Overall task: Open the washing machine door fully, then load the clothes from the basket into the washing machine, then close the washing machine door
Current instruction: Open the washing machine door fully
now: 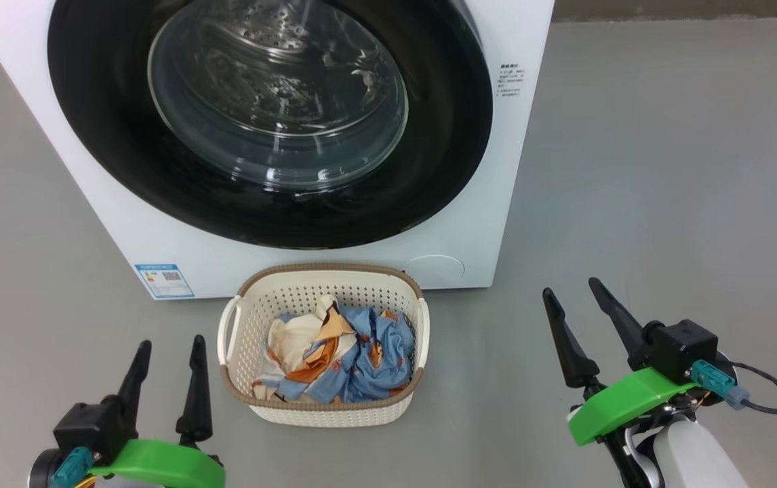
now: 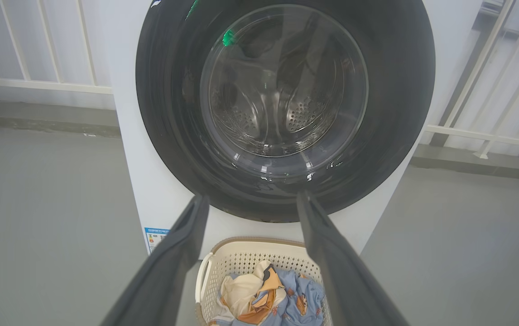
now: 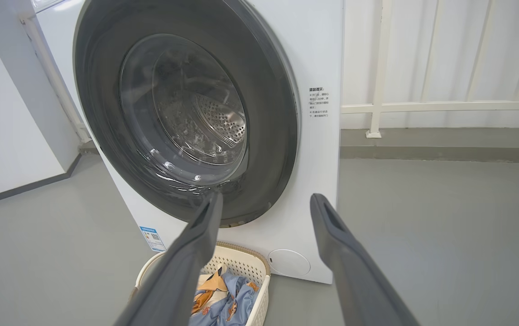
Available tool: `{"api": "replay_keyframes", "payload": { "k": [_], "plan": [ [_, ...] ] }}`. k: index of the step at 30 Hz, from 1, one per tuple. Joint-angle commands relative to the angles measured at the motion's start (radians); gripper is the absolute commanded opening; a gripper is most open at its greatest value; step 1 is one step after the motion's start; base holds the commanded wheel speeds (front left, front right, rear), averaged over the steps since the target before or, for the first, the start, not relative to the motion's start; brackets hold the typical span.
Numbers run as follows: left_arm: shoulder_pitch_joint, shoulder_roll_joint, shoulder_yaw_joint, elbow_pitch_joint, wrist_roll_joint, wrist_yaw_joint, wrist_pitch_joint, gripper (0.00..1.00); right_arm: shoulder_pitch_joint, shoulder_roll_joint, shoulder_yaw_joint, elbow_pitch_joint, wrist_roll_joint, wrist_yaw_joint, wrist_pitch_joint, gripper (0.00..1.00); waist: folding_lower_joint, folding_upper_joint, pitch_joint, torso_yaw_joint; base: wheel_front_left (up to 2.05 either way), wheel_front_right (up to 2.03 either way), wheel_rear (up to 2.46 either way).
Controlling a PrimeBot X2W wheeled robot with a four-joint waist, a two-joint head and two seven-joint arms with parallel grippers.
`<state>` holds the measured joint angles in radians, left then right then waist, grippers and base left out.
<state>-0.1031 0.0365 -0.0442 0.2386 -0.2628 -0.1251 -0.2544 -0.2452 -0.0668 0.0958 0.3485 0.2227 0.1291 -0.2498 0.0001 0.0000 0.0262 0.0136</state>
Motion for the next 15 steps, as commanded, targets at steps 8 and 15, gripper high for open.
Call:
{"api": "replay_keyframes", "payload": {
  "k": [8, 15],
  "plan": [
    [-0.058, 0.014, 0.04, -0.052, 0.007, 0.0, -0.007, 1.0, -0.096, -0.029, 0.03, -0.013, 0.02, 0.002, -0.012, 1.0, -0.0001, 0.0, 0.047, 0.005, 0.0, 0.0, 0.0],
    [-0.077, 0.014, 0.04, -0.083, 0.014, -0.001, -0.007, 1.0, -0.184, -0.057, 0.015, -0.014, 0.07, 0.002, -0.012, 0.67, -0.0001, 0.0, 0.114, 0.023, 0.0, 0.0, 0.0]
  ]
}}
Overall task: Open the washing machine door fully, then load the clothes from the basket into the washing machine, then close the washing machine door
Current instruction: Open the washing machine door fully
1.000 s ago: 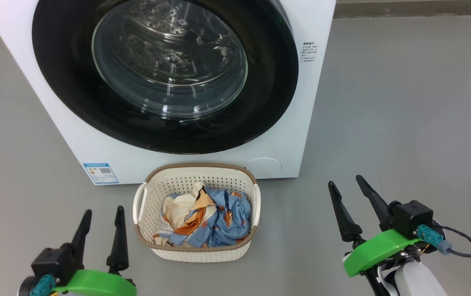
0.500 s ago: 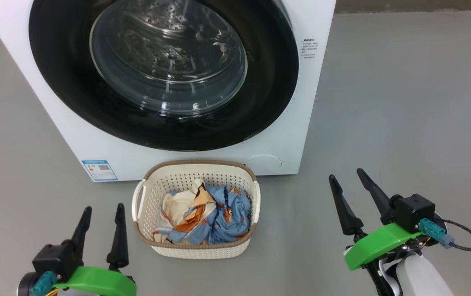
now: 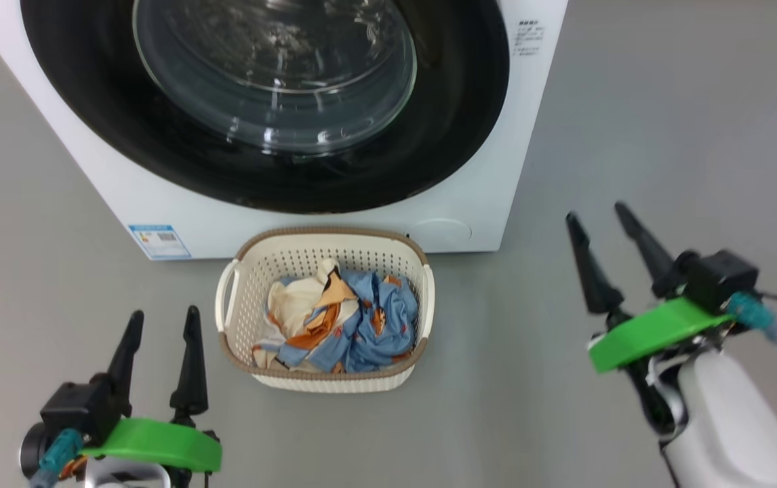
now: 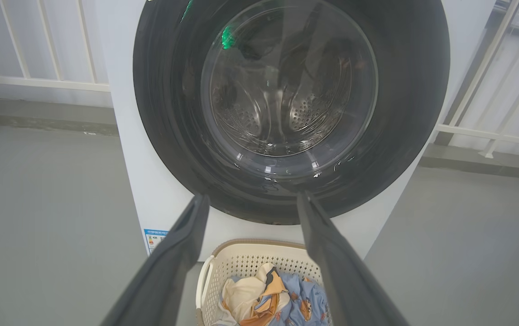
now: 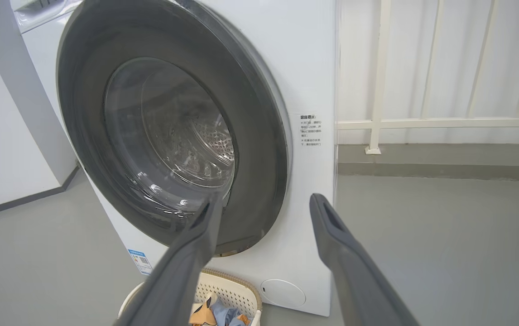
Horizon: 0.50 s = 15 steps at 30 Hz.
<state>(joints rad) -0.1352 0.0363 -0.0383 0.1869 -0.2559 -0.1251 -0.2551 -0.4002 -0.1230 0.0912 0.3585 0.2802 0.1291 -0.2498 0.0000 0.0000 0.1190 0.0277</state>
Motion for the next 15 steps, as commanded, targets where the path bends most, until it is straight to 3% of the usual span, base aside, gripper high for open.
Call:
{"api": "replay_keyframes", "payload": {
  "k": [1, 2, 3, 4, 15],
  "plan": [
    [-0.049, 0.014, 0.034, -0.033, 0.009, -0.002, -0.007, 1.0, -0.043, -0.006, 0.015, -0.025, 0.024, 0.002, -0.012, 0.48, 0.0, 0.0, 0.032, 0.012, 0.0, 0.0, 0.0],
    [-0.054, 0.014, 0.034, -0.036, 0.009, -0.002, -0.007, 1.0, -0.058, -0.01, 0.009, -0.028, 0.04, 0.002, -0.012, 0.39, 0.0, 0.0, 0.041, 0.014, 0.0, 0.0, 0.0],
    [-0.058, 0.014, 0.034, -0.039, 0.009, -0.002, -0.007, 1.0, -0.071, -0.014, 0.002, -0.031, 0.058, 0.002, -0.012, 0.23, 0.0, 0.0, 0.051, 0.017, 0.0, 0.0, 0.0],
    [-0.061, 0.014, 0.033, -0.04, 0.009, -0.002, -0.007, 1.0, -0.085, -0.019, -0.004, -0.035, 0.075, 0.002, -0.012, 0.0, 0.0, 0.0, 0.061, 0.02, 0.0, 0.0, 0.0],
    [-0.114, 0.014, 0.023, -0.054, 0.009, -0.005, -0.007, 1.0, -0.255, -0.076, -0.045, -0.042, 0.397, 0.002, -0.012, 0.0, 0.0, 0.0, 0.171, 0.045, 0.0, 0.0, 0.0]
  ]
}}
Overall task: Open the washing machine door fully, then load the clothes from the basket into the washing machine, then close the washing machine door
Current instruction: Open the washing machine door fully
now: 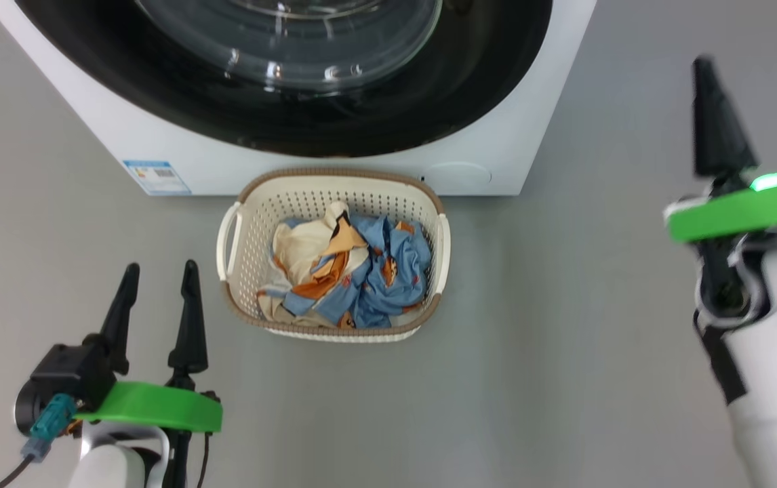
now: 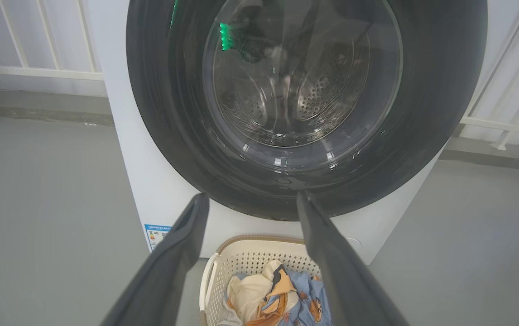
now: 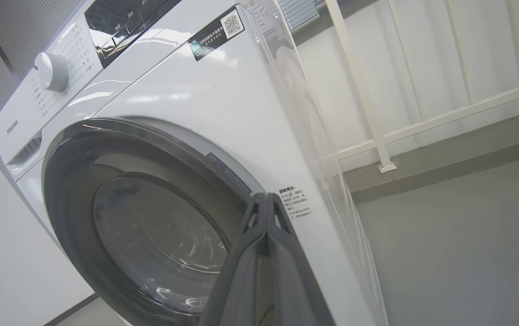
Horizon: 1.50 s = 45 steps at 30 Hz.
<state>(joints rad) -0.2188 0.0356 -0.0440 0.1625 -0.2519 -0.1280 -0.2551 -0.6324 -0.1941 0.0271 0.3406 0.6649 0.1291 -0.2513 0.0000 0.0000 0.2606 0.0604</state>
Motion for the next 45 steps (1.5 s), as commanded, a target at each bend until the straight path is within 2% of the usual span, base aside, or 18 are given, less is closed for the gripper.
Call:
{"api": "replay_keyframes", "payload": {
  "k": [1, 4, 6, 12, 20, 28, 33, 38, 45],
  "plan": [
    [-0.034, 0.015, 0.026, -0.032, 0.006, -0.002, -0.007, 1.0, -0.043, -0.014, 0.024, -0.019, 0.051, 0.002, -0.01, 0.0, 0.0, 0.0, 0.039, 0.014, 0.0, 0.0, 0.0],
    [-0.049, 0.015, 0.02, -0.039, 0.005, -0.002, -0.007, 1.0, -0.106, -0.058, 0.04, 0.007, 0.141, 0.002, -0.01, 0.0, 0.0, 0.0, 0.065, 0.021, 0.0, 0.0, 0.0],
    [-0.058, 0.015, 0.016, -0.043, 0.003, -0.002, -0.007, 1.0, -0.143, -0.092, 0.051, 0.025, 0.162, 0.002, -0.01, 0.0, 0.0, 0.0, 0.08, 0.025, 0.0, 0.0, 0.0],
    [-0.074, 0.019, 0.009, -0.056, -0.003, -0.002, -0.007, 1.0, -0.249, -0.137, 0.067, 0.091, 0.337, 0.002, 0.0, 0.0, 0.0, 0.0, 0.125, 0.041, 0.0, 0.0, 0.0],
    [-0.1, 0.018, 0.003, -0.067, -0.016, -0.003, -0.007, 1.0, -0.39, -0.185, 0.091, 0.169, 0.561, 0.002, 0.12, 0.0, 0.0, 0.0, 0.197, 0.064, 0.0, 0.0, 0.0],
    [-0.123, 0.017, -0.004, -0.072, -0.029, -0.003, -0.007, 1.0, -0.504, -0.215, 0.118, 0.221, 0.685, 0.002, 0.255, 0.0, 0.0, 0.0, 0.248, 0.085, 0.0, 0.0, 0.0],
    [-0.135, 0.016, -0.007, -0.07, -0.034, -0.003, -0.007, 1.0, -0.568, -0.208, 0.128, 0.27, 0.769, 0.002, 0.369, 0.0, 0.0, 0.0, 0.264, 0.099, 0.0, 0.0, 0.0],
    [-0.14, 0.015, -0.007, -0.067, -0.04, -0.003, -0.007, 1.0, -0.614, -0.199, 0.152, 0.297, 0.808, 0.002, 0.459, 0.0, 0.0, 0.0, 0.273, 0.11, 0.0, 0.0, 0.0],
    [-0.146, 0.015, -0.008, -0.064, -0.05, -0.003, -0.007, 1.0, -0.662, -0.197, 0.167, 0.331, 0.83, 0.002, 0.518, 0.0, 0.0, 0.0, 0.285, 0.126, 0.0, 0.0, 0.0]
  ]
}}
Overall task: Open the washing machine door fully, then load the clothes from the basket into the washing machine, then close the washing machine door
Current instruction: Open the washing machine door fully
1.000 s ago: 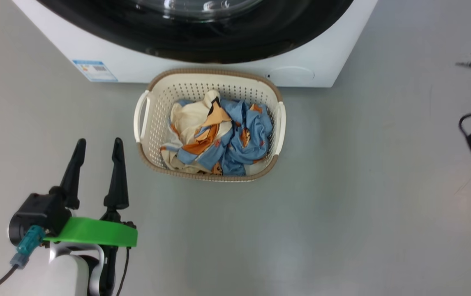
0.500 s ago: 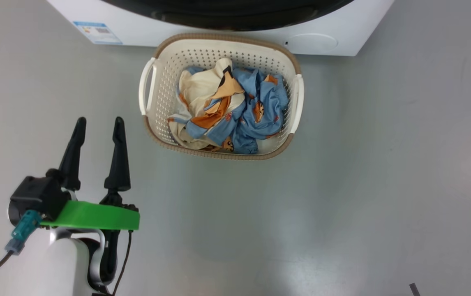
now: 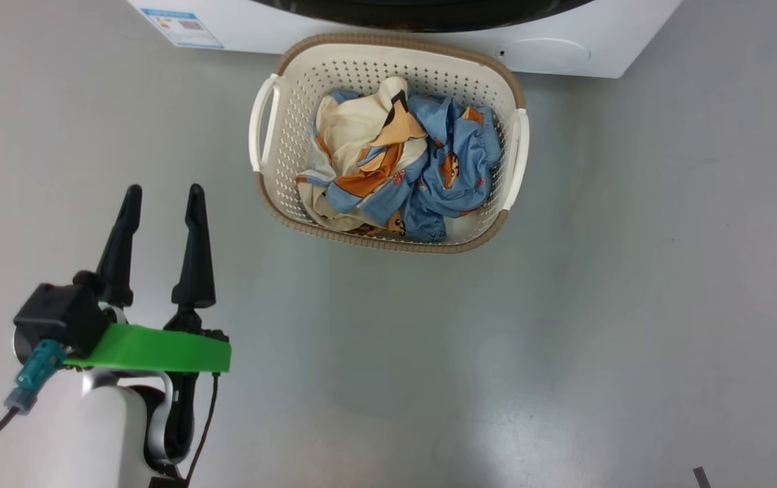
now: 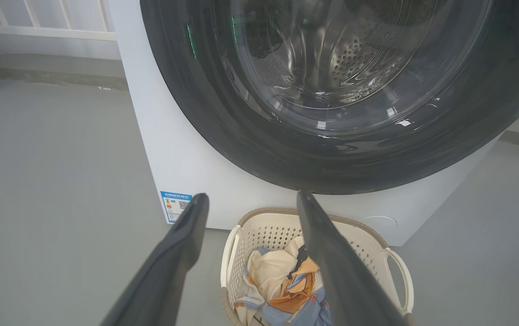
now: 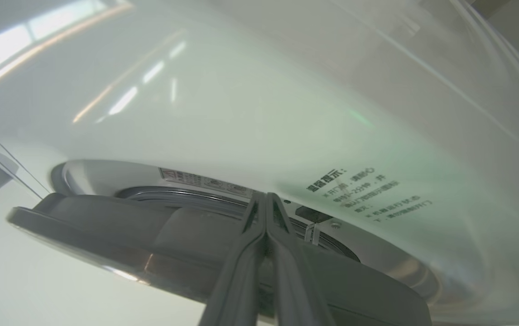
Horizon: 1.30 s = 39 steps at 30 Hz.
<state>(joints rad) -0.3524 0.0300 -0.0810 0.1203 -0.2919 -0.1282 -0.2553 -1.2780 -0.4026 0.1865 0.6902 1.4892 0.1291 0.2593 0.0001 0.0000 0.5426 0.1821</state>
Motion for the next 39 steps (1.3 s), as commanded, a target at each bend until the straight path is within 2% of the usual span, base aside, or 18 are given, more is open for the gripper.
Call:
{"api": "replay_keyframes", "payload": {
  "k": [1, 11, 19, 30, 39],
  "plan": [
    [-0.013, 0.02, 0.029, -0.021, -0.013, -0.002, -0.006, 1.0, -0.022, 0.013, 0.01, -0.012, 0.009, 0.002, 0.016, 0.0, 0.0, 0.0, 0.004, 0.008, 0.0, 0.0, 0.0],
    [-0.003, 0.02, 0.035, -0.011, -0.04, -0.002, -0.006, 1.0, -0.065, 0.011, 0.047, 0.032, 0.011, 0.002, 0.106, 0.0, 0.0, 0.0, 0.0, 0.036, 0.0, 0.0, 0.0],
    [0.012, 0.02, 0.037, 0.008, -0.04, -0.002, -0.006, 1.0, -0.032, 0.023, 0.076, 0.038, 0.023, 0.002, 0.165, 0.0, 0.0, 0.0, -0.05, 0.04, 0.0, 0.0, 0.0],
    [0.083, 0.02, 0.038, 0.048, -0.022, -0.001, -0.006, 1.0, 0.173, 0.039, 0.125, 0.003, 0.042, 0.002, 0.207, 0.0, 0.0, 0.0, -0.221, 0.039, 0.0, 0.0, 0.0],
    [0.172, 0.02, 0.029, 0.09, -0.002, -0.001, -0.006, 1.0, 0.385, 0.06, 0.141, -0.059, 0.092, 0.002, 0.246, 0.0, 0.0, 0.0, -0.376, 0.065, 0.0, 0.0, 0.0]
  ]
}}
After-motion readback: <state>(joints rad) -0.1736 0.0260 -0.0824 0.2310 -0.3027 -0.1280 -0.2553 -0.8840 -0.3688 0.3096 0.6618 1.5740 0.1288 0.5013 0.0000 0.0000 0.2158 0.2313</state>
